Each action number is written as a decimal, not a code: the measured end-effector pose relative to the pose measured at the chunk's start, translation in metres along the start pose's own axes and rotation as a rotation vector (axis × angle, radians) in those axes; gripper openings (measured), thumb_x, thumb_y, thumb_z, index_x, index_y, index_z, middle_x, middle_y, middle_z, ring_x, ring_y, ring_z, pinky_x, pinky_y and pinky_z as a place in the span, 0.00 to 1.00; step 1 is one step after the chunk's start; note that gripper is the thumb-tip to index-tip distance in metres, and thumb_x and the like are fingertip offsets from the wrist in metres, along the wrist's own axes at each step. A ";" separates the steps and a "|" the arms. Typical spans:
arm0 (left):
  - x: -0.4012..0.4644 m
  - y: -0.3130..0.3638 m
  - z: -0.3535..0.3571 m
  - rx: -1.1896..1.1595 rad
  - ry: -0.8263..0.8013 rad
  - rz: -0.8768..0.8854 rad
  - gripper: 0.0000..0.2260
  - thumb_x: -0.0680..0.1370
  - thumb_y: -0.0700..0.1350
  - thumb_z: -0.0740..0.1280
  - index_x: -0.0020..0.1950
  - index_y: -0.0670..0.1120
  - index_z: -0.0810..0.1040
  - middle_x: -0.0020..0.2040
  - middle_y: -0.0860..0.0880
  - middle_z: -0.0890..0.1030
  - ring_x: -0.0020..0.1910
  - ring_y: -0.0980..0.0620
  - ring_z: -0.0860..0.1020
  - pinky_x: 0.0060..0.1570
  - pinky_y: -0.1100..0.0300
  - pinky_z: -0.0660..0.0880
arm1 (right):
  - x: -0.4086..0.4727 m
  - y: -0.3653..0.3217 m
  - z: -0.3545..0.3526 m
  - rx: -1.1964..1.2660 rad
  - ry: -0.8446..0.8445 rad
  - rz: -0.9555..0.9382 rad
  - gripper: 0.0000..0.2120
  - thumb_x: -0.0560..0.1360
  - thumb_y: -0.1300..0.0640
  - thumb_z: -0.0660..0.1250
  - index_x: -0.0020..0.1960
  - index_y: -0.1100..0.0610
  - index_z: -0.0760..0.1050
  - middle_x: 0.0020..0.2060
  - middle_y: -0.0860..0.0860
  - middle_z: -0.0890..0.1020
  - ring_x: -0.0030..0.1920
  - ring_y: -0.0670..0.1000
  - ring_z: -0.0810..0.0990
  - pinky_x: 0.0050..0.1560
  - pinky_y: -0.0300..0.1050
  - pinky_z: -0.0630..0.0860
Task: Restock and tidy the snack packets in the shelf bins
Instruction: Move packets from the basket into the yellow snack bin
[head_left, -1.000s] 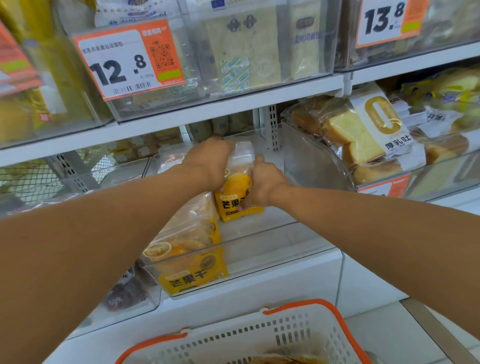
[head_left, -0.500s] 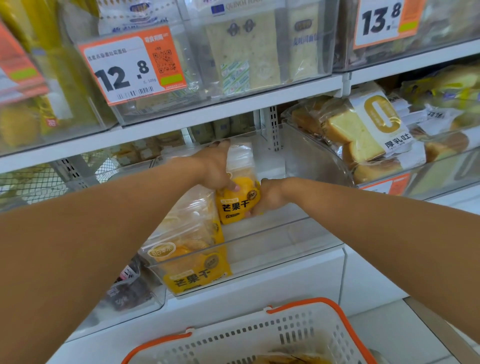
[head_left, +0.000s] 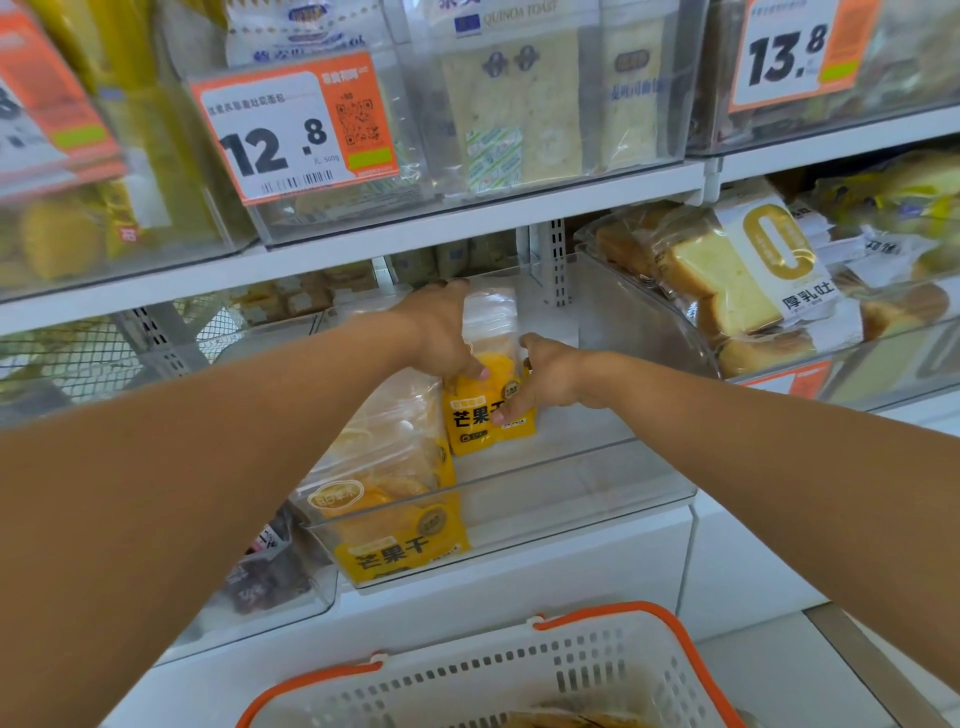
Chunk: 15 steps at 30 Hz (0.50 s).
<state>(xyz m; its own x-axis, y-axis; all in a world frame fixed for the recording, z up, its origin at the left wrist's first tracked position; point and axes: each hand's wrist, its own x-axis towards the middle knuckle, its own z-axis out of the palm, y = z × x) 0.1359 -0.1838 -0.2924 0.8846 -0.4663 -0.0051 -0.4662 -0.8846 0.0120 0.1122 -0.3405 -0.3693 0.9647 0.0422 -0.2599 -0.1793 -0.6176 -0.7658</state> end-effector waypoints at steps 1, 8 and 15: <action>-0.003 0.000 -0.001 -0.015 0.010 0.010 0.49 0.70 0.57 0.77 0.81 0.46 0.50 0.79 0.44 0.58 0.76 0.43 0.60 0.72 0.51 0.64 | -0.001 -0.001 -0.002 0.015 0.002 0.003 0.50 0.66 0.55 0.82 0.78 0.56 0.55 0.72 0.53 0.68 0.71 0.58 0.69 0.72 0.61 0.68; -0.062 0.002 -0.013 -0.114 0.193 0.199 0.29 0.79 0.55 0.67 0.77 0.46 0.64 0.76 0.47 0.66 0.75 0.47 0.64 0.71 0.56 0.61 | -0.063 -0.030 -0.032 -0.628 0.110 -0.084 0.38 0.78 0.45 0.69 0.79 0.58 0.57 0.77 0.56 0.65 0.74 0.58 0.66 0.71 0.49 0.67; -0.167 -0.004 0.012 -0.319 0.686 0.555 0.09 0.76 0.51 0.70 0.52 0.46 0.82 0.48 0.51 0.83 0.48 0.50 0.80 0.50 0.54 0.75 | -0.184 -0.068 -0.028 -1.057 0.130 -0.356 0.13 0.77 0.42 0.69 0.39 0.50 0.77 0.37 0.47 0.82 0.41 0.53 0.80 0.40 0.45 0.72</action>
<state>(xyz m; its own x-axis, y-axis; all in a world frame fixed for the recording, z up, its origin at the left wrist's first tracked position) -0.0099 -0.1029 -0.3034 0.3969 -0.6242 0.6730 -0.8883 -0.4459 0.1103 -0.0473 -0.3285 -0.2534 0.9523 0.3047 -0.0149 0.3044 -0.9455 0.1159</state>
